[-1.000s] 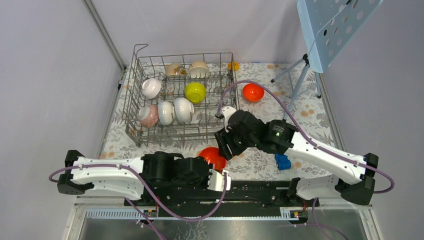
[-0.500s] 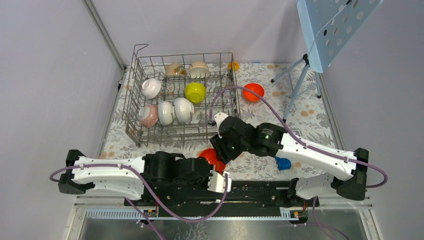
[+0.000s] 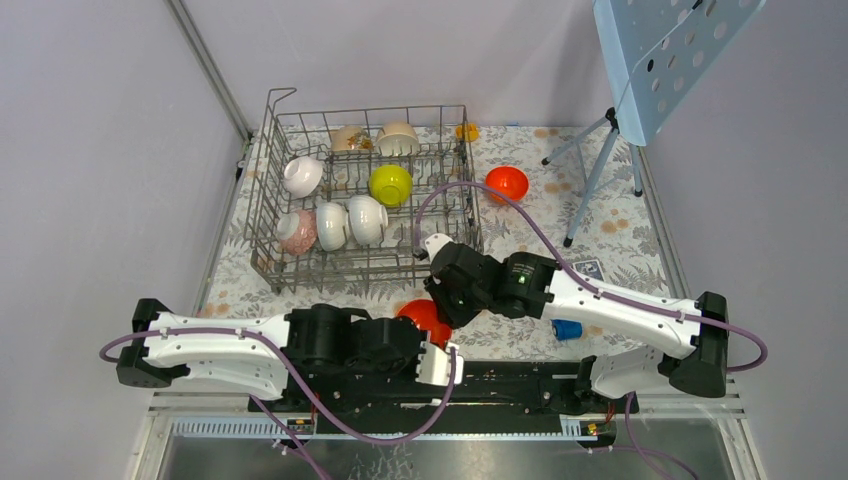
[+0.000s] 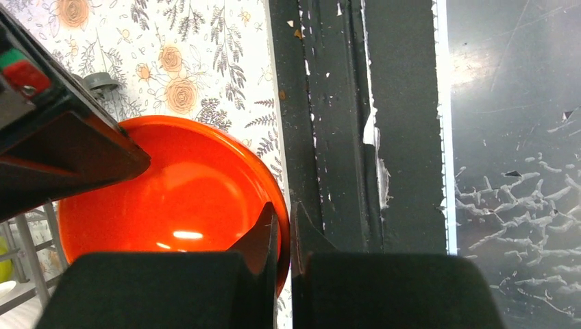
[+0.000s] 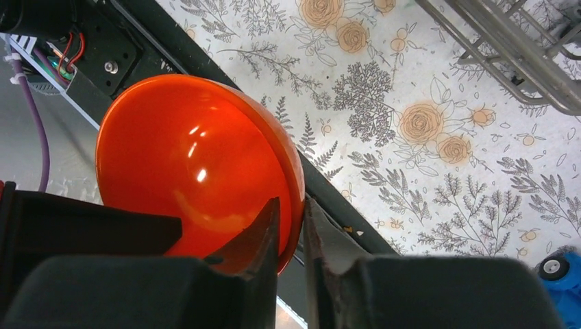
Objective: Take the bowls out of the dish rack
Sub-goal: Place the bowl with the bowl.
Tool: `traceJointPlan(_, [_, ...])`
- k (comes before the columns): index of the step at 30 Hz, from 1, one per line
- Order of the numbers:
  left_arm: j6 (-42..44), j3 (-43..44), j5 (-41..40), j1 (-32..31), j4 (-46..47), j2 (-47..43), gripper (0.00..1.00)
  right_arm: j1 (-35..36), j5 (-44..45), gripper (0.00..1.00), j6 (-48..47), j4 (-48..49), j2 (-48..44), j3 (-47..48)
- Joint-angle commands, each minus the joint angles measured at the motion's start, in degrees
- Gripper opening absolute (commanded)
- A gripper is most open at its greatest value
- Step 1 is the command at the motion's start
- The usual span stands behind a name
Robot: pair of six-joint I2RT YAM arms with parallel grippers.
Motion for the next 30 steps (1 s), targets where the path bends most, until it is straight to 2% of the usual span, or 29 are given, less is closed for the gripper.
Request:
traceJointPlan(1, [-0.92,0.77,-2.99,-0.17,4.33,-0.96,0.00,0.82,0.72,0.12,0.60,1.19,-0.67,-0.69])
traceJointPlan(3, [-2.13,0.65,-4.92,-0.17,4.33,-0.96,0.02,0.77,1.84,0.00,1.15,1.04,-1.39,-1.08])
traceJointPlan(4, [-2.73,0.48,-5.72,-0.13,4.45,-1.22,0.08,0.83,2.47,0.00,1.41,1.22,-2.12,-1.36])
traceJointPlan(7, [-4.84,0.24,-9.15,-0.16,5.15,-2.32,0.43,0.84,4.30,0.00,2.54,2.03,-3.97,-2.71])
traceJointPlan(9, [-6.65,0.41,-12.73,-0.15,5.93,-3.54,0.58,0.83,6.14,0.00,3.47,2.81,-5.42,-4.42])
traceJointPlan(10, [-7.86,0.40,-15.12,-0.17,6.72,-4.48,0.89,0.82,7.20,0.00,4.12,3.22,-6.31,-5.43])
traceJointPlan(11, [-8.83,0.54,-16.75,-0.17,7.43,-5.34,0.98,0.83,8.39,0.00,4.77,3.75,-7.18,-6.38])
traceJointPlan(16, [-14.92,1.42,-22.91,-0.08,11.72,-10.89,0.99,0.81,13.03,0.00,9.02,7.70,-12.78,-12.09])
traceJointPlan(22, [-32.31,-5.74,-25.36,-0.04,21.07,-17.65,0.99,0.84,16.75,0.00,14.90,12.69,-17.90,-17.54])
traceJointPlan(25, [-44.99,-9.87,-29.56,-0.08,27.26,-18.40,0.99,0.84,18.87,0.00,18.05,13.89,-18.92,-19.16])
traceJointPlan(30, [-74.70,-9.00,-43.29,-0.08,19.02,-13.52,0.99,0.84,22.16,0.00,23.18,11.39,-16.70,-17.47])
